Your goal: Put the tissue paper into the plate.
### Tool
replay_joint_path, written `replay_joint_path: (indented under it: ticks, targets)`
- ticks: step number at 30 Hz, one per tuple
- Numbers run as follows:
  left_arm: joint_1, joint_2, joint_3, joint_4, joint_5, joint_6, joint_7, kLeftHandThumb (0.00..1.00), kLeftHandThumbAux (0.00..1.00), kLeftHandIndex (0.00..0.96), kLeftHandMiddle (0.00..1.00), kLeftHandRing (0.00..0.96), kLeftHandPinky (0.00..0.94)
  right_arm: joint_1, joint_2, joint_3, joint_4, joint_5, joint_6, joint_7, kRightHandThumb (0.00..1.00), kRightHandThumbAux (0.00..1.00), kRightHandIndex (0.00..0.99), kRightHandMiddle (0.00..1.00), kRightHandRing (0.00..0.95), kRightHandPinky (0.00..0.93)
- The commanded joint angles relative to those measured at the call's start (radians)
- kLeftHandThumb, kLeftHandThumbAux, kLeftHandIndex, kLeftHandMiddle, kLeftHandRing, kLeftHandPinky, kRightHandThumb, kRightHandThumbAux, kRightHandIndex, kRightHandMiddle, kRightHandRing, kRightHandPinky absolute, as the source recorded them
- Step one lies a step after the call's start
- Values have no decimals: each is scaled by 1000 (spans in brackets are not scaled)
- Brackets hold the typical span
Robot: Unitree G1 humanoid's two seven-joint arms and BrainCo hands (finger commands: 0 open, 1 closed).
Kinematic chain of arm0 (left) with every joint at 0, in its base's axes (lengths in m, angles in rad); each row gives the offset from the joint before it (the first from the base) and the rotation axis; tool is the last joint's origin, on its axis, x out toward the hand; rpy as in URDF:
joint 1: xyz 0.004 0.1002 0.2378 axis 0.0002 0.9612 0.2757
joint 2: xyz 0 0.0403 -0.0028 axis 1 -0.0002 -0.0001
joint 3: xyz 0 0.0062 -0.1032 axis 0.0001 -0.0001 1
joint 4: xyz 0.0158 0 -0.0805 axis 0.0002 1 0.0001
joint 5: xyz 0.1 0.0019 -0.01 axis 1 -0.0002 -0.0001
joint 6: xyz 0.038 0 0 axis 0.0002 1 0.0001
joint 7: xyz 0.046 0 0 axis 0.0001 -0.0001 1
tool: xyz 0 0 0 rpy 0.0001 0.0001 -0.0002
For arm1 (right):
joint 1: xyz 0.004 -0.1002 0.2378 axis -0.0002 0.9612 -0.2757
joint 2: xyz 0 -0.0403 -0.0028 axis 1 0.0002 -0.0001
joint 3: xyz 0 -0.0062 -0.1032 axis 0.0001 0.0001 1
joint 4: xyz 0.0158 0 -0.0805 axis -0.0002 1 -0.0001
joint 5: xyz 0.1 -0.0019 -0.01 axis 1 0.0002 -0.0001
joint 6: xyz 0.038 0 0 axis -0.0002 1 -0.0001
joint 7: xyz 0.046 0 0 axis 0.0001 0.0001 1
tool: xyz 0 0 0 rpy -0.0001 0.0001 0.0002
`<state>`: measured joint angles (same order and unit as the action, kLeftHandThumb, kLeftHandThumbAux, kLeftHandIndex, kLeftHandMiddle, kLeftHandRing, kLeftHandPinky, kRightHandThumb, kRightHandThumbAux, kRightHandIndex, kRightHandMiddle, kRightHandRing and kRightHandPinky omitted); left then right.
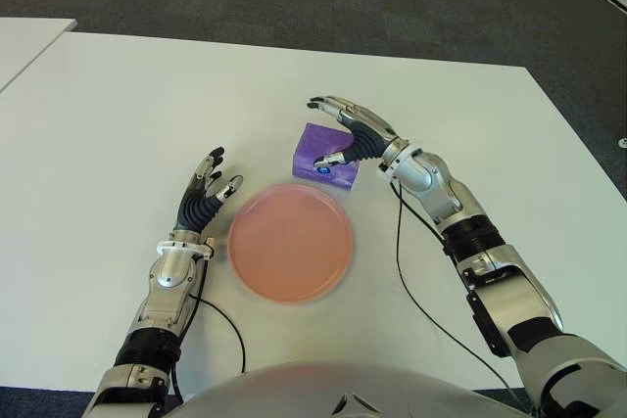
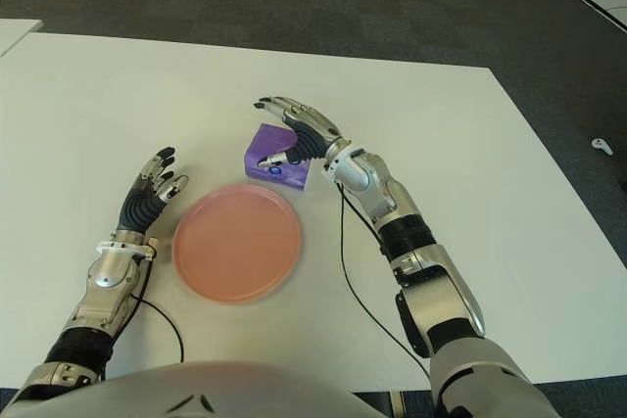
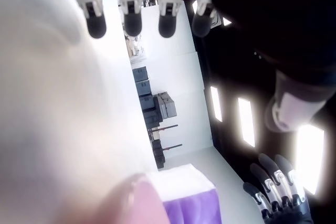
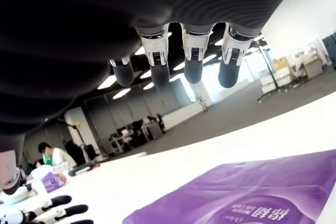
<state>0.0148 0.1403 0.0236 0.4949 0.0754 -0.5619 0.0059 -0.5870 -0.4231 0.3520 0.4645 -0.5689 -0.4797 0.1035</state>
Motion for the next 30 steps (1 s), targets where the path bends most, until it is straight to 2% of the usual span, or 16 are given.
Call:
replay_joint_path:
  ticks: [1,12,30]
  targets:
    - [52,-17,-7,66,-4,35,-11,0,476,0,0,0,0,-11,9,28,68,-47,2,-31,189,478,0,43,0,0]
    - [54,-19,-4,73,-6,36,-3,0,482,0,0,0,0,-47,27,51,153,-103,39,-93,209,493,0,33,0,0]
    - [59,-21,-7,85,7,11,8,0,491,0,0,0,0,-92,53,68,271,-114,88,-149,214,484,0,32,0,0]
